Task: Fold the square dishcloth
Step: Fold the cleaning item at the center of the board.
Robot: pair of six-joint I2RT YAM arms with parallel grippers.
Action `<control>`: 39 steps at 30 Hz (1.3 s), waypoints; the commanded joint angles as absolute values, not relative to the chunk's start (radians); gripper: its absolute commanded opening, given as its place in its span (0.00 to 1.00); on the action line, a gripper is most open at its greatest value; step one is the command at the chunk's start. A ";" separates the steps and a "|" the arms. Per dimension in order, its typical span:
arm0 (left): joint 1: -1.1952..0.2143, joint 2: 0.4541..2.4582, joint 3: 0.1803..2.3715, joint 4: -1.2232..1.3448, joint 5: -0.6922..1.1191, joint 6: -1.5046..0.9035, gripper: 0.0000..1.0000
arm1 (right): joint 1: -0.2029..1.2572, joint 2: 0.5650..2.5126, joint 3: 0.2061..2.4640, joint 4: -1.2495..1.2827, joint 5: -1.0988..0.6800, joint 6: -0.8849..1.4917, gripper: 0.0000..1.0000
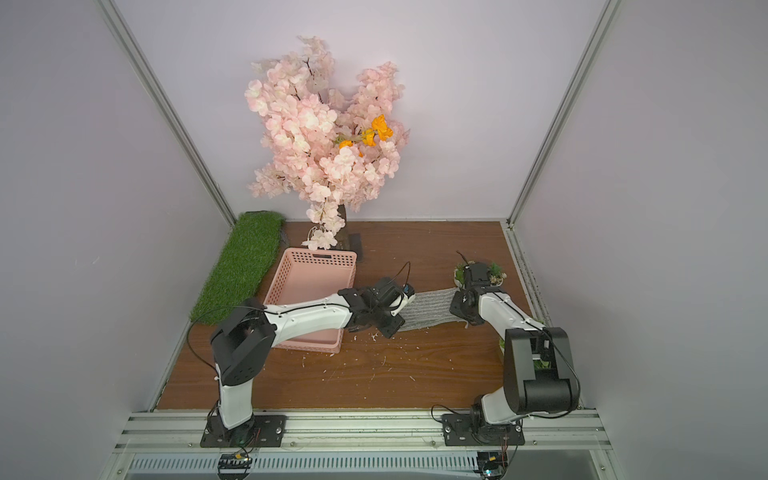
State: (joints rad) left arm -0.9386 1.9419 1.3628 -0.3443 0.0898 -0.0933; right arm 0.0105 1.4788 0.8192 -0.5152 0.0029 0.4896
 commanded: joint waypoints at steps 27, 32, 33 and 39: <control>-0.954 1.948 1.322 -0.223 0.132 -0.152 0.00 | -0.004 1.438 0.811 -0.492 0.103 0.508 0.11; -0.954 1.964 1.316 -0.214 0.134 -0.152 0.00 | -0.012 1.468 0.804 -0.476 0.109 0.509 0.11; -0.954 1.968 1.312 -0.209 0.137 -0.153 0.00 | -0.013 1.475 0.799 -0.471 0.112 0.510 0.11; -0.954 1.991 1.287 -0.184 0.155 -0.163 0.08 | -0.017 1.520 0.781 -0.439 0.120 0.511 0.11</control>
